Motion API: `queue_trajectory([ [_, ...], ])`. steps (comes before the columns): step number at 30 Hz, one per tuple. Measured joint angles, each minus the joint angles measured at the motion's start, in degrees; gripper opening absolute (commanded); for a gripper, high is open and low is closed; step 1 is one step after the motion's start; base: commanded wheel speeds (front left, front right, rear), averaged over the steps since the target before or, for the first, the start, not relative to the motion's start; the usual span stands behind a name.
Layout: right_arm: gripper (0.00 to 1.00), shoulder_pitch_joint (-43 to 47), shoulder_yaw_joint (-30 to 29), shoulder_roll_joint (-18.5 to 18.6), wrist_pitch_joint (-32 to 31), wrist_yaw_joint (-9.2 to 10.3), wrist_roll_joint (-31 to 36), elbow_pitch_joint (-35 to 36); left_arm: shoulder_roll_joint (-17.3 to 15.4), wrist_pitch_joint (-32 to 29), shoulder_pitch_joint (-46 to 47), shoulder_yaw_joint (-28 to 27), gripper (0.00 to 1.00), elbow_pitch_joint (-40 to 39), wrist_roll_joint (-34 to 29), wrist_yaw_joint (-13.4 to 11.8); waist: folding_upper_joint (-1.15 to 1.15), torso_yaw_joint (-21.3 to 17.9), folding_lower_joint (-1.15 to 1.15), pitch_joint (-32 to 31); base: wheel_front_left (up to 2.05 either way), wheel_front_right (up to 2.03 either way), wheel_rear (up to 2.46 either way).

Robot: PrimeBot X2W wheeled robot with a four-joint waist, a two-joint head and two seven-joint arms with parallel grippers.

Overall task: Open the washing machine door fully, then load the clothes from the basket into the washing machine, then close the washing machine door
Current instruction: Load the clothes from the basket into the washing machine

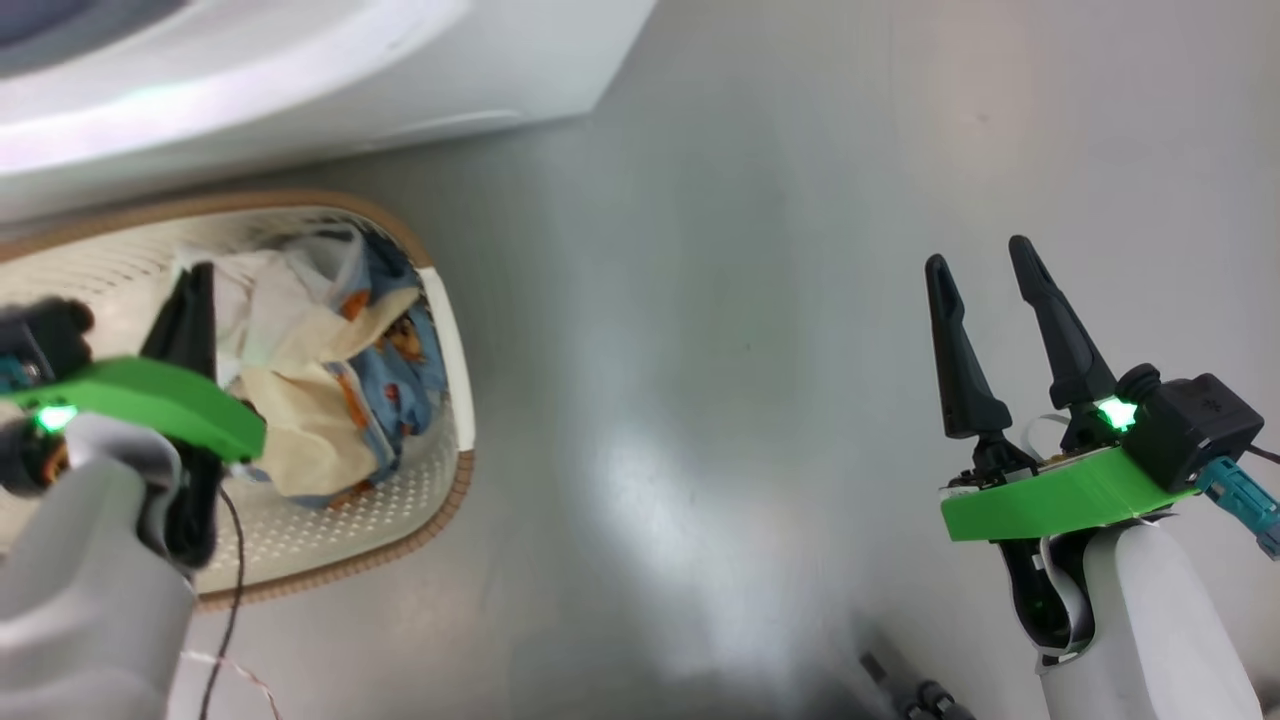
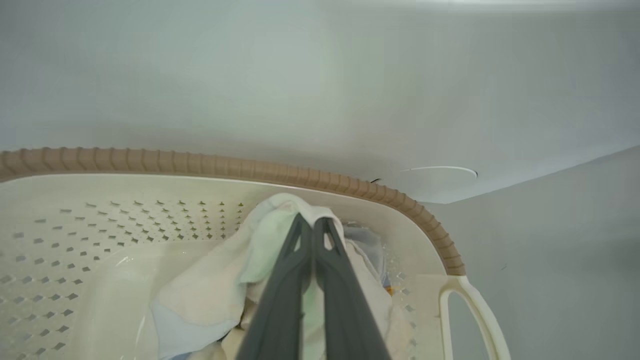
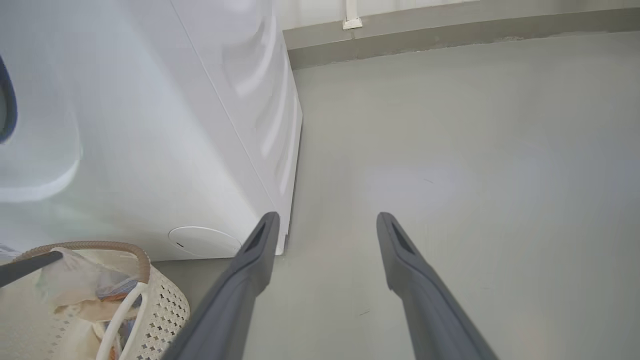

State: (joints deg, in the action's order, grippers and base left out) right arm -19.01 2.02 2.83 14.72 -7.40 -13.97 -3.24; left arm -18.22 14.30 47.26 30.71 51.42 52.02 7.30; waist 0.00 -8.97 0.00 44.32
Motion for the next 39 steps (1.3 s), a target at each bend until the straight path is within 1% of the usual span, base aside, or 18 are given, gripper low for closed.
queue_trajectory([
  [4, 1.00, 0.23, -0.27, 0.03, 0.00, 0.00, 0.30, -0.90, 1.83, 0.00, -5.96, -6.86, 0.00, -4.75, -5.93, -0.03, 0.00, 1.12, 0.00, -3.02, 0.00, 0.00, 0.00],
  [10, 1.00, 1.27, -0.16, 0.07, 0.00, 0.00, 0.76, -2.12, 4.92, 0.00, -12.95, -15.03, 0.00, -10.94, -13.65, -0.03, 0.00, 2.47, 0.00, -7.87, 0.00, 0.00, 0.00],
  [16, 1.00, 2.76, -0.22, 0.09, 0.00, 0.00, 0.80, -3.38, 7.75, 0.00, -18.94, -21.47, 0.00, -17.40, -20.40, -0.01, 0.00, 3.56, 0.00, -12.81, 0.00, 0.00, 0.00],
  [20, 1.00, 3.41, -0.19, 0.10, 0.00, 0.00, 0.87, -3.90, 9.45, 0.00, -22.38, -25.13, 0.00, -21.37, -23.81, 0.00, 0.00, 4.25, 0.00, -15.92, 0.00, 0.00, 0.00],
  [24, 1.00, 4.70, -0.19, 0.11, 0.00, 0.00, 0.87, -4.58, 10.82, 0.00, -25.45, -28.09, 0.00, -25.53, -26.68, 0.01, 0.00, 4.86, 0.00, -18.91, 0.00, 0.00, 0.00],
  [30, 1.00, 6.04, -0.18, 0.11, 0.00, 0.00, 0.87, -5.30, 12.39, 0.00, -29.61, -30.61, 0.00, -31.98, -30.07, 0.01, 0.00, 5.56, 0.00, -23.24, 0.00, 0.00, 0.00],
  [39, 1.00, 8.23, -0.45, 0.10, 0.00, 0.00, 0.87, -6.11, 13.08, 0.00, -35.35, -32.67, 0.00, -39.21, -33.76, 0.01, 0.00, 6.05, 0.00, -29.46, 0.00, 0.00, 0.00],
])
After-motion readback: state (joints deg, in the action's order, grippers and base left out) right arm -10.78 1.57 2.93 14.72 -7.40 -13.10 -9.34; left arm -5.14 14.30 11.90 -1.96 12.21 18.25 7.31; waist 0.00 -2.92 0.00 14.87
